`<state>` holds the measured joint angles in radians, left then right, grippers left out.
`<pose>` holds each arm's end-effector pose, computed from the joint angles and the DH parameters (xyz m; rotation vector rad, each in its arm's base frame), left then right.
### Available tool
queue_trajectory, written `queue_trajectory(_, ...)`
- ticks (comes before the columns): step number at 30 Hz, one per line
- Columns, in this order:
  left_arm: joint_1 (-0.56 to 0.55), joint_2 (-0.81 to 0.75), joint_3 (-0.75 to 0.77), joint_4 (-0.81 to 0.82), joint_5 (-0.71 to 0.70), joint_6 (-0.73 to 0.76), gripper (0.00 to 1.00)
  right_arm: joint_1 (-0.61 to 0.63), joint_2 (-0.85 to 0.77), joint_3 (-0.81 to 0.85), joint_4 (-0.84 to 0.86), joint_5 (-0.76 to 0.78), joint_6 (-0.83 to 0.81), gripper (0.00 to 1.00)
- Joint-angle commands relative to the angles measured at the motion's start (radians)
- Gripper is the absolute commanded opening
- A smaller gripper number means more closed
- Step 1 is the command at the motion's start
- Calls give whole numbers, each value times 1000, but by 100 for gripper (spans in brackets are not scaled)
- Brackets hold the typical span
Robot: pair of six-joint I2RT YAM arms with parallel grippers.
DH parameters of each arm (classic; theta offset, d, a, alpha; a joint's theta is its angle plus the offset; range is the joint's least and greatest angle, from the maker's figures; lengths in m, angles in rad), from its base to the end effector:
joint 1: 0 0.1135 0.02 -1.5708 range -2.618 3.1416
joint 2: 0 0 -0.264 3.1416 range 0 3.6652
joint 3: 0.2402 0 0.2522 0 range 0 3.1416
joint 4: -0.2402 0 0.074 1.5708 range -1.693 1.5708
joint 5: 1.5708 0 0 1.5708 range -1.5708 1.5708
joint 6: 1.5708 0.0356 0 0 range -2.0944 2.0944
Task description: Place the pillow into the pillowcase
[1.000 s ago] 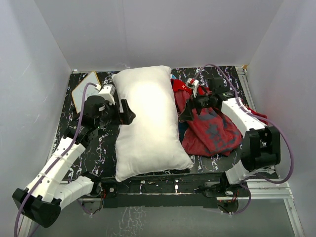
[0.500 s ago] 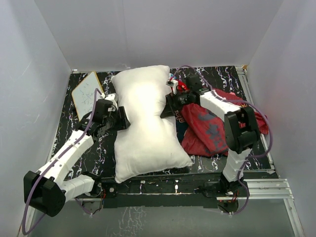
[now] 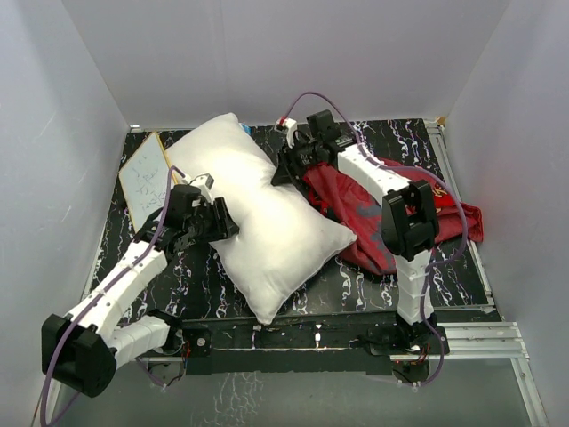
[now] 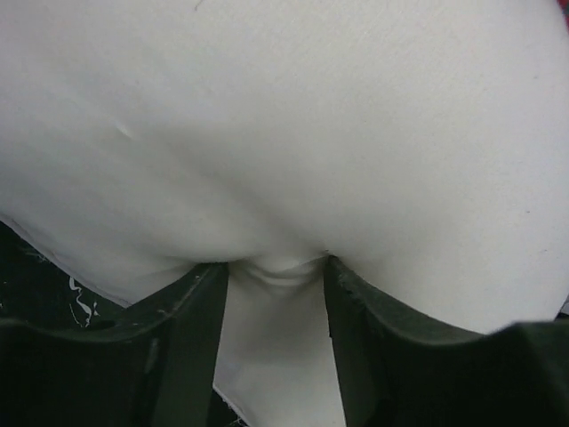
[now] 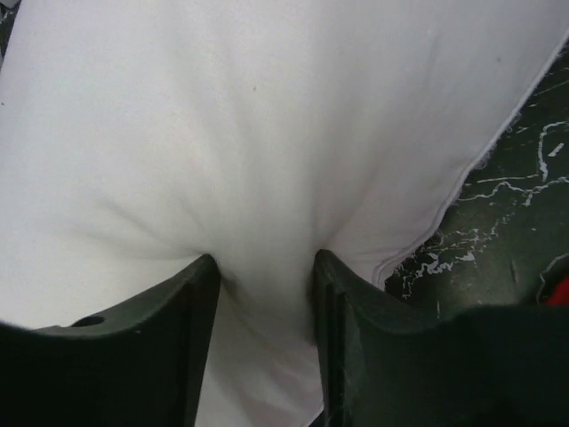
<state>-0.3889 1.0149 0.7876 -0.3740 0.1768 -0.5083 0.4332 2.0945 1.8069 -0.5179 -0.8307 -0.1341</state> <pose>0.2038 -0.0903 0.2793 -0.0293 2.2482 -0.6924 0.4172 0.2219 0.2595 -1.0237 2.0697 1.1278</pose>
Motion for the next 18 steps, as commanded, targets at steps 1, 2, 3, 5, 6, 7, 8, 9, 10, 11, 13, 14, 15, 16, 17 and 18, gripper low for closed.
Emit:
queue_trajectory(1, -6, 70, 66, 9, 77, 45, 52, -61, -110, 17, 30, 62, -119, 57)
queue_trajectory(2, -5, 72, 81, 14, 84, 51, 55, -90, -160, -33, 34, 47, -140, 64)
queue_trajectory(3, -5, 65, 92, 21, 97, 57, 59, -128, -218, -74, 44, 28, -154, 72)
queue_trajectory(5, -5, 36, 112, 28, 110, 60, 66, -217, -352, -181, 74, -4, -166, 84)
queue_trajectory(6, -5, 16, 122, 26, 118, 62, 69, -268, -413, -230, 79, -23, -181, 89)
queue_trajectory(7, -5, -8, 131, 24, 128, 66, 73, -310, -461, -284, 74, -32, -206, 94)
queue_trajectory(8, -6, -33, 140, 18, 138, 69, 76, -359, -502, -331, 53, -27, -255, 99)
queue_trajectory(9, -5, -58, 148, 13, 152, 71, 79, -379, -539, -380, 20, -8, -289, 99)
queue_trajectory(10, -6, -83, 155, 11, 179, 69, 82, -408, -571, -432, -7, 19, -340, 99)
queue_trajectory(11, -7, -106, 160, 12, 208, 64, 83, -424, -603, -484, -29, 47, -369, 99)
queue_trajectory(13, -8, -138, 167, 25, 299, 43, 83, -429, -663, -602, -46, 112, -417, 99)
queue_trajectory(14, -11, -146, 168, 33, 333, 27, 83, -429, -690, -655, -44, 146, -431, 99)
queue_trajectory(15, -21, -149, 168, 43, 358, 17, 83, -450, -713, -704, -38, 163, -438, 99)
queue_trajectory(16, -54, -148, 171, 49, 359, 13, 83, -461, -734, -740, -36, 191, -440, 100)
queue_trajectory(17, -98, -142, 181, 47, 333, 19, 83, -465, -749, -773, -37, 209, -439, 98)
queue_trajectory(18, -166, -130, 194, 38, 276, 36, 83, -469, -764, -797, -41, 220, -438, 97)
